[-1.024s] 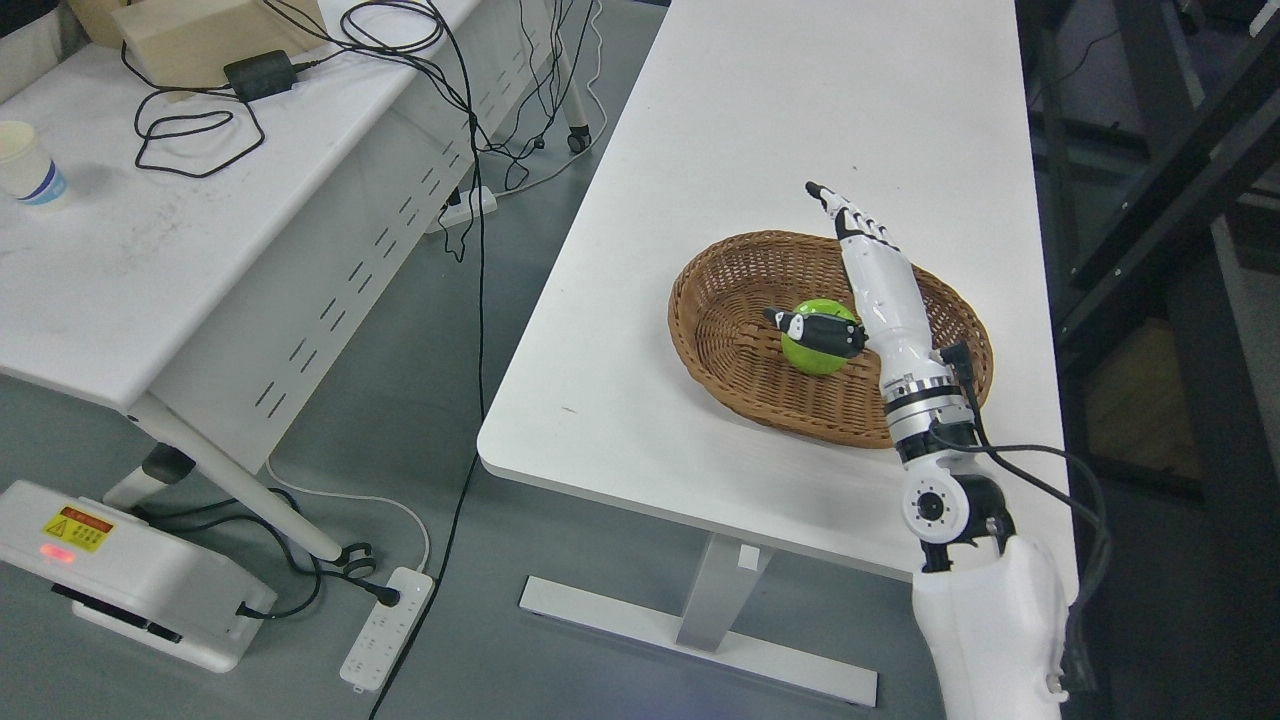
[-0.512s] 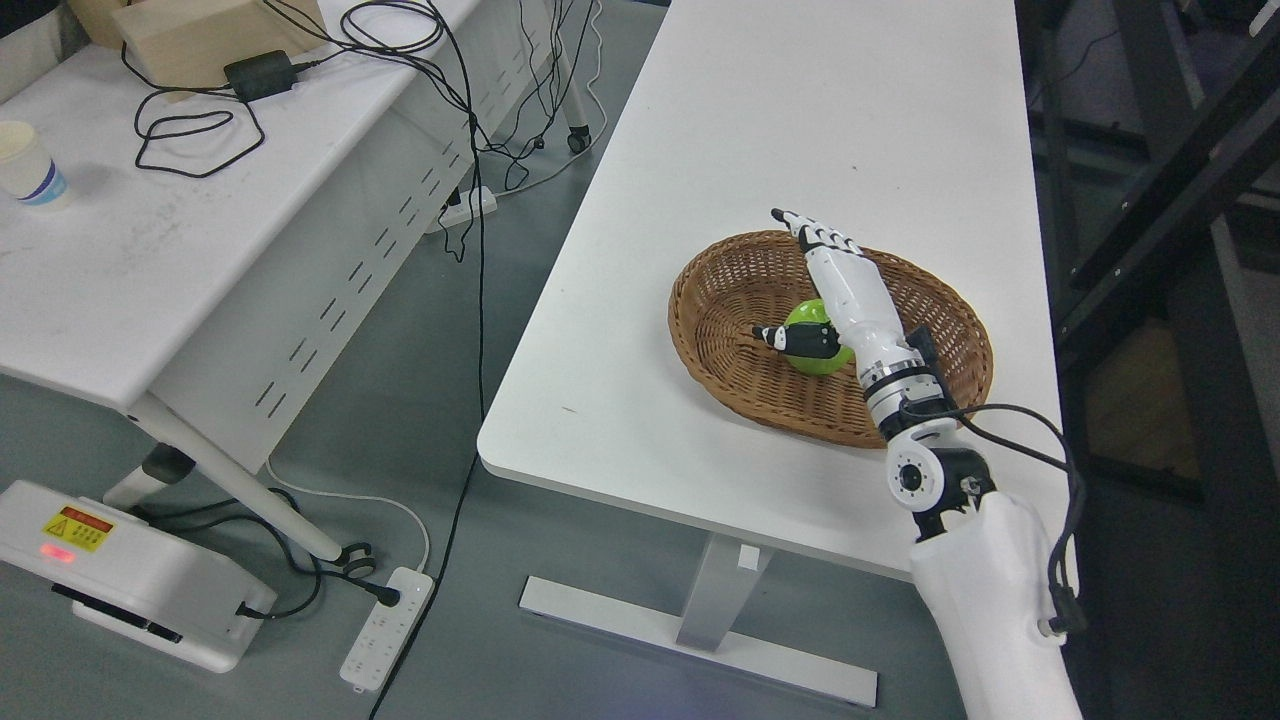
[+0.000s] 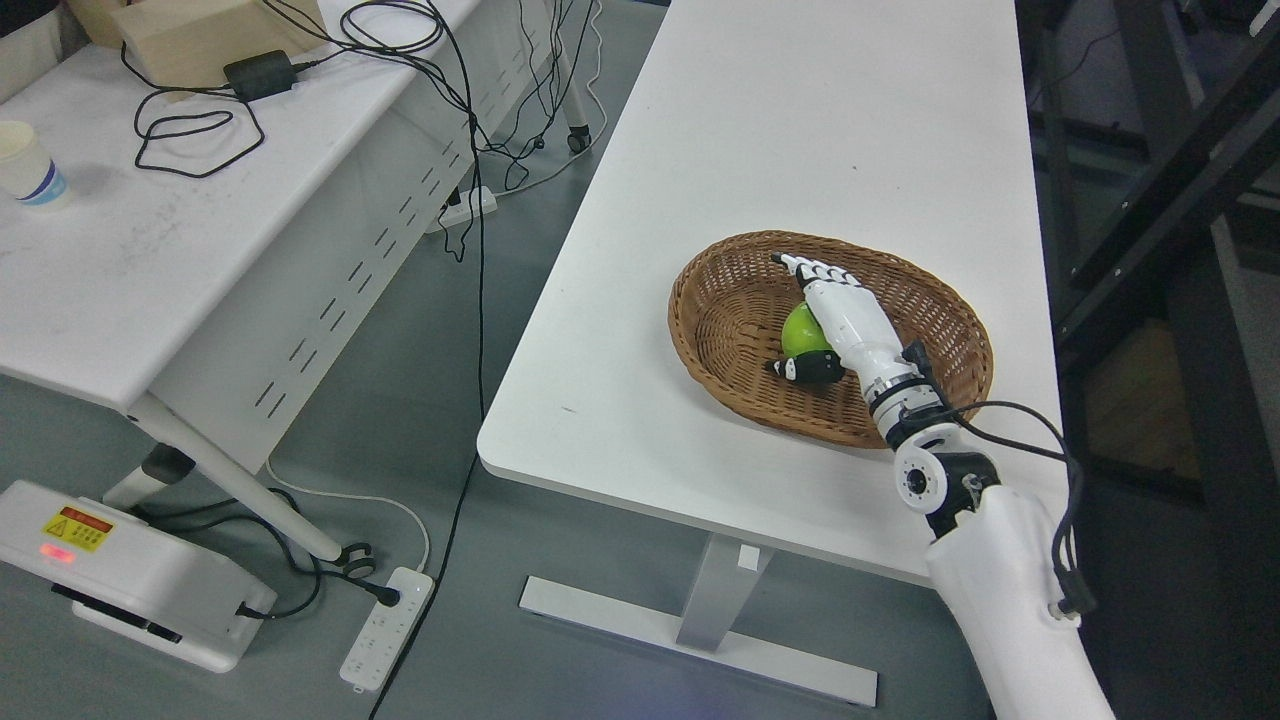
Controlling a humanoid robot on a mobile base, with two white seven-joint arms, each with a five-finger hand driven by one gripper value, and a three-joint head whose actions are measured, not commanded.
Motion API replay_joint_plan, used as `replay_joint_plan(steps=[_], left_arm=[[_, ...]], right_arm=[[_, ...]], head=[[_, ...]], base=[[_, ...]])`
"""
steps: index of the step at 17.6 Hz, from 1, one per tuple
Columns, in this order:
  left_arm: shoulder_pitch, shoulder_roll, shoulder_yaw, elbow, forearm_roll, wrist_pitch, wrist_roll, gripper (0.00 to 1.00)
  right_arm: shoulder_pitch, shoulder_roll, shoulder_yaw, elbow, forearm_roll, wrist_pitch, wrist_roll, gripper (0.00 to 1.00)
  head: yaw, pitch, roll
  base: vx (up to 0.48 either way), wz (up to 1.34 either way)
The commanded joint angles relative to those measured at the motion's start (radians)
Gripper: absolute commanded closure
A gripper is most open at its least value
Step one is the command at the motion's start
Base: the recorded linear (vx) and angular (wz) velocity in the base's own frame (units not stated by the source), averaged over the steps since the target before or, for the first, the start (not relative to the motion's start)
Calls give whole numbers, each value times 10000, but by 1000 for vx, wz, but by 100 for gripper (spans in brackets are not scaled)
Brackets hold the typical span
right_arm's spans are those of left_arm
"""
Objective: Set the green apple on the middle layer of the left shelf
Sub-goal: 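Close the right hand fingers around the green apple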
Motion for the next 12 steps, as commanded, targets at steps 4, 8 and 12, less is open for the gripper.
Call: replay_joint_plan(steps=[4, 8, 12], left_arm=[[-215, 175, 0, 0, -3, -1, -7, 0], [-215, 175, 0, 0, -3, -1, -7, 0], [-215, 175, 0, 0, -2, -1, -7, 0]], right_arm=[[45, -589, 445, 573, -64, -220, -48, 95], [75, -589, -91, 389, -186, -237, -48, 99], [534, -497, -1438, -1065, -2370, -221, 1050, 100]], head=[[0, 0, 0], [0, 0, 0], [0, 0, 0]], base=[[0, 0], [0, 0], [0, 0]])
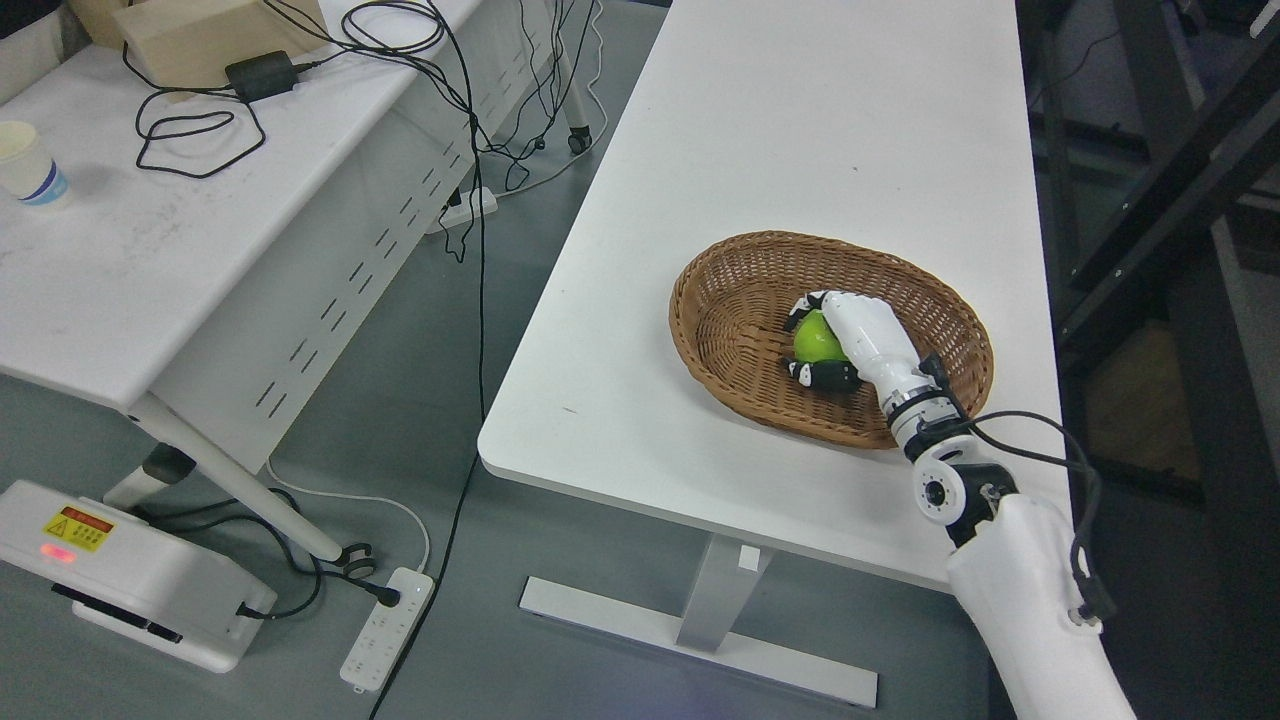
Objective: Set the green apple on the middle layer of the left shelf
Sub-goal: 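Close the right hand fingers around the green apple, then lift the green apple out of the basket with the right hand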
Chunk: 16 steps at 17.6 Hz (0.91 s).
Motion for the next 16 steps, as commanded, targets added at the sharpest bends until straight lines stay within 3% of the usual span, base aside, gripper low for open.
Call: replay_joint_plan(steps=[1, 4, 8, 11, 16], left_arm=[[-215, 175, 0, 0, -4, 0, -8, 0], [-215, 175, 0, 0, -4, 0, -8, 0], [-215, 175, 0, 0, -4, 0, -8, 0], [-215, 175, 0, 0, -4, 0, -8, 0], [-215, 175, 0, 0, -4, 0, -8, 0]], right_arm=[[543, 3, -2060, -1711, -3263, 112, 1883, 100], [942, 65, -3290, -2404, -5894, 159, 2568, 100], [1341, 111, -4534, -2896, -7599, 373, 2553, 100], [1556, 202, -5257, -3173, -7879, 420, 1942, 100], [2383, 799, -5273, -3861, -7925, 343, 1218, 100]], head=[[0, 0, 0], [0, 0, 0], [0, 0, 0], [0, 0, 0], [0, 0, 0]], base=[[0, 0], [0, 0], [0, 0], [0, 0], [0, 0]])
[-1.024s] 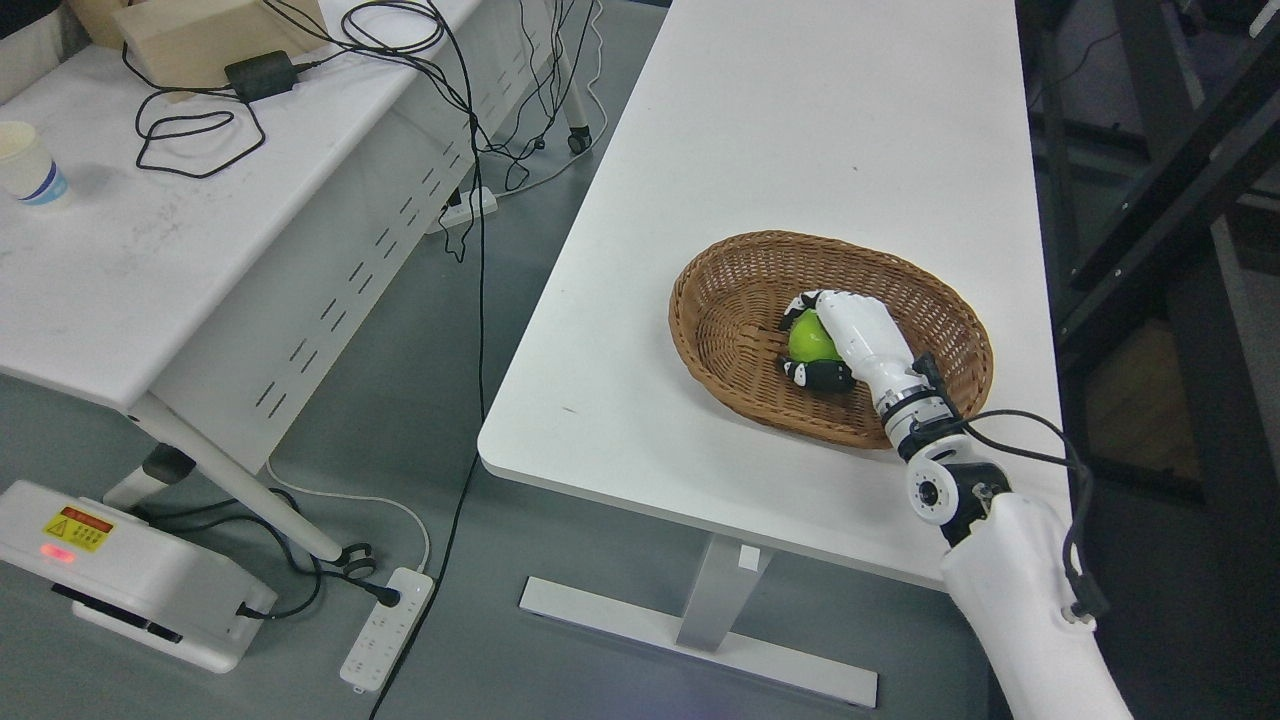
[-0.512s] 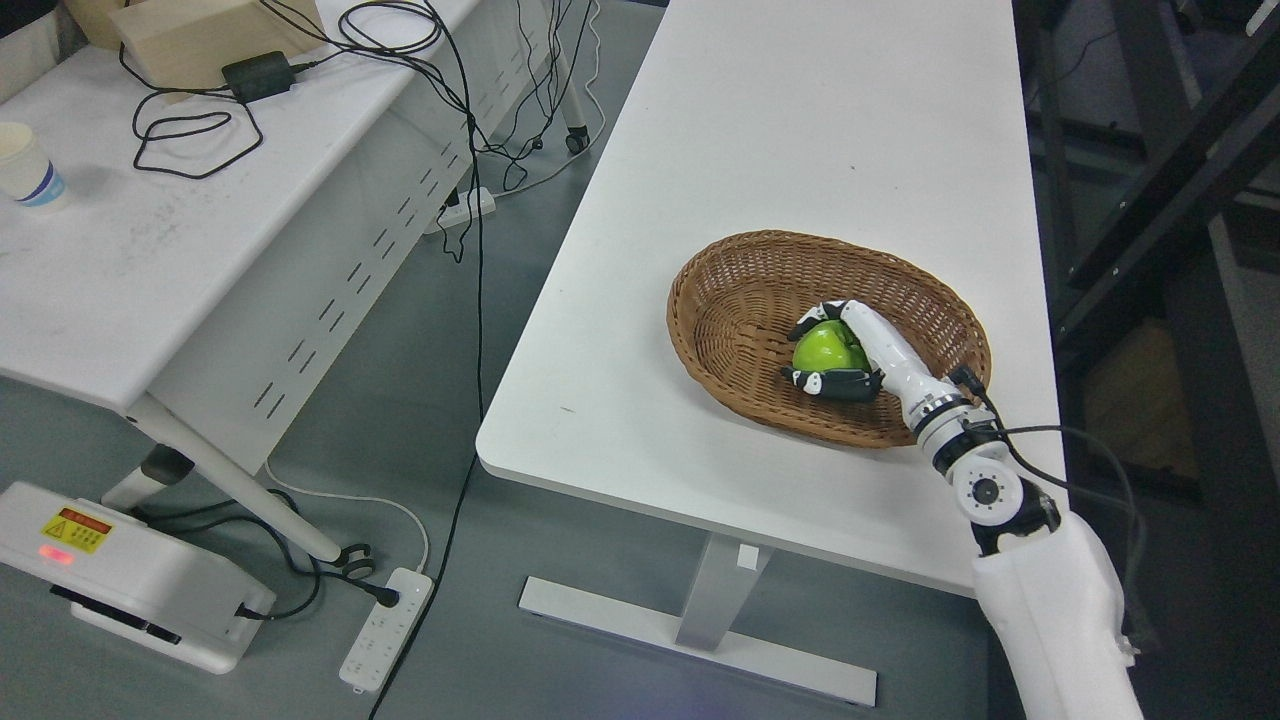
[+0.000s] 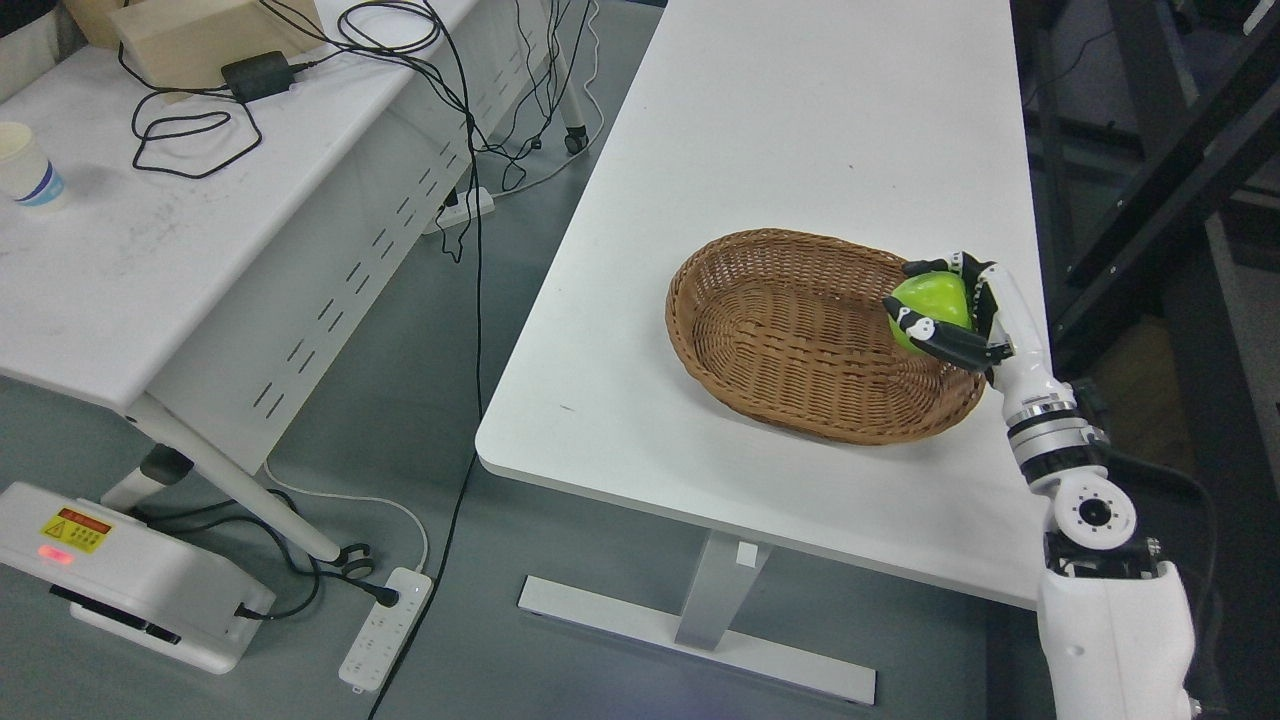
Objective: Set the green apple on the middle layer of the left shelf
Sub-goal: 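Lift the green apple out of the basket with the right hand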
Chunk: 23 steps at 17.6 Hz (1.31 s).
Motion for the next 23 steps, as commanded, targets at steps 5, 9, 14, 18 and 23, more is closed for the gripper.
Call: replay_joint_plan(steps=[5, 9, 14, 18, 23], left_arm=[[-215, 175, 0, 0, -3, 16, -7, 0], [-215, 175, 0, 0, -3, 1, -7, 0], [-215, 175, 0, 0, 12, 1, -7, 0], [-215, 175, 0, 0, -3, 1, -7, 0], [-215, 175, 0, 0, -3, 1, -7, 0]], right_arm=[[1685, 1243, -1593, -2156, -744, -82, -278, 100], [2039, 1566, -1593, -2280, -759, -67, -293, 100], [2592, 1766, -1563, -2280, -789, -82, -293, 100], [2776, 1796, -1486, -2280, -790, -82, -308, 100], [2838, 1842, -1424, -2280, -790, -112, -308, 100]], head=[[0, 0, 0], [0, 0, 0], [0, 0, 0], [0, 0, 0], [0, 0, 0]], base=[[-8, 0], [-52, -57], [-98, -100], [-127, -132], [-157, 57]])
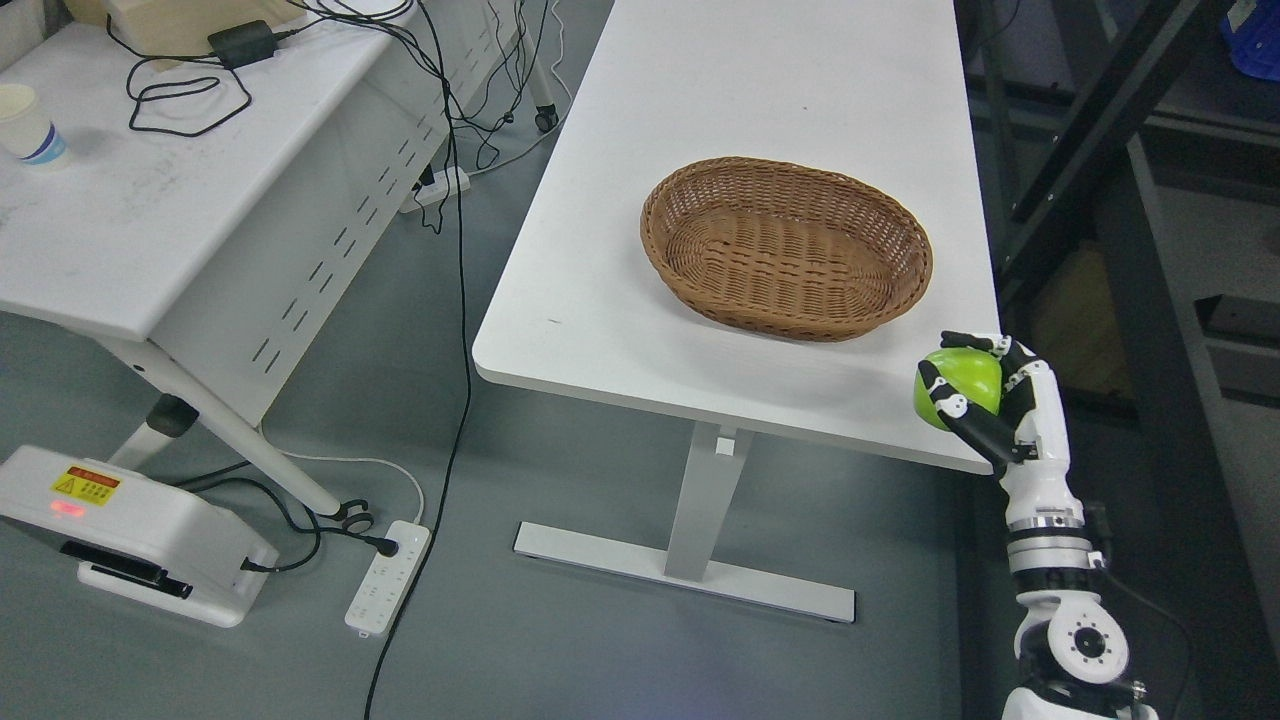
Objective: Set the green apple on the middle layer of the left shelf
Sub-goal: 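Carry the held apple in the right hand while turning toward the shelf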
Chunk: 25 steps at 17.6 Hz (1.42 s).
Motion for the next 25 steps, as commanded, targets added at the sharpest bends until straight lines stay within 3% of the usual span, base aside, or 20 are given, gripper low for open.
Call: replay_joint_plan(steps=[1, 25], left_arm=[[-215, 175, 0, 0, -4, 4, -8, 0], [-215, 175, 0, 0, -4, 4, -8, 0]], right_arm=[[188, 165, -64, -251, 159, -19, -19, 100], [433, 134, 887, -251, 159, -172, 11, 100]], head=[[0, 0, 0], [0, 0, 0]], base=[[-150, 125], [-198, -93]])
